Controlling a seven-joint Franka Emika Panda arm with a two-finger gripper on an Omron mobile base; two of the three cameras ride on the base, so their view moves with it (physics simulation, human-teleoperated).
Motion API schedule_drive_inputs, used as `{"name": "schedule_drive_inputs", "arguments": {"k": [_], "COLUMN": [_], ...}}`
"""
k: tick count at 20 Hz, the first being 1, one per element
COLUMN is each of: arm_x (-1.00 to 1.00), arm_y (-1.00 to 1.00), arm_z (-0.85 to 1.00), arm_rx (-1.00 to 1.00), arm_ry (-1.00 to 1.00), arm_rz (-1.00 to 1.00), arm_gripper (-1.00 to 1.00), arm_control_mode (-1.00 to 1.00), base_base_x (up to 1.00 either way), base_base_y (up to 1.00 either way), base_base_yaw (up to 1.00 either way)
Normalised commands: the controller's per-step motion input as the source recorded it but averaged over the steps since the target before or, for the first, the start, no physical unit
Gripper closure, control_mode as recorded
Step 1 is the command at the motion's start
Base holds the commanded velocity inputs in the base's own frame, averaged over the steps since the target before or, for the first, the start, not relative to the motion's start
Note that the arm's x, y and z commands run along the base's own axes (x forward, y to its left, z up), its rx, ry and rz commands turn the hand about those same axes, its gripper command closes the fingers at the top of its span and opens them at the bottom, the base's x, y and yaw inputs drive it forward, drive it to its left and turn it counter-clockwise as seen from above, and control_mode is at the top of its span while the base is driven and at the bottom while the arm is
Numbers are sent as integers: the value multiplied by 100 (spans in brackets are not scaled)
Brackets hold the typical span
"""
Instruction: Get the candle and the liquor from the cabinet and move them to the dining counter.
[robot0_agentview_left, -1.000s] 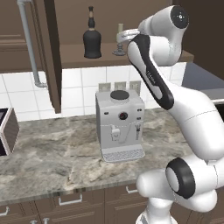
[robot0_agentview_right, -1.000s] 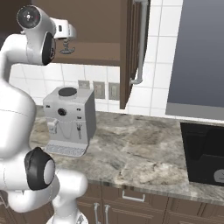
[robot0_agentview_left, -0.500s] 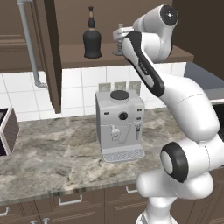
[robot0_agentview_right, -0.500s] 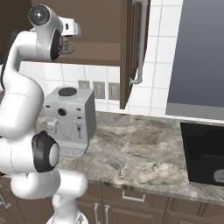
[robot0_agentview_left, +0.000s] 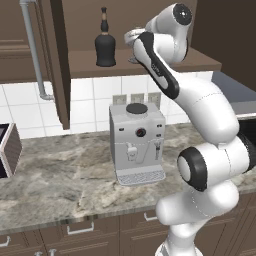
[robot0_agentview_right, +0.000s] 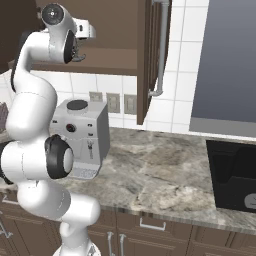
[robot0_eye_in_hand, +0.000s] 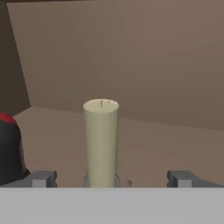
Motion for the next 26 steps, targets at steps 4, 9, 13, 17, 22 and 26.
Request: {"name": "schedule_drive_inputs", "arguments": {"k": [4,9,13,17,22,26], "arm_x": [28,28,26,12,0,0], "arm_y": [7,5,4,3,1,0], "arm_z": [0,0,-1,0,0,0], "arm_rx": [0,0,0,0,0,0], "arm_ry": [2,1,0,0,0,0], "arm_rz": [0,0,0,0,0,0], "arm_gripper": [-100,-100,-100,-100,100,100], "arm_control_mode": [-100,-100,-100,-100,-100,-100], "base_base_x": [0,0,0,0,0,0], "base_base_y": [0,0,0,0,0,0], "base_base_yaw": [0,0,0,0,0,0]}}
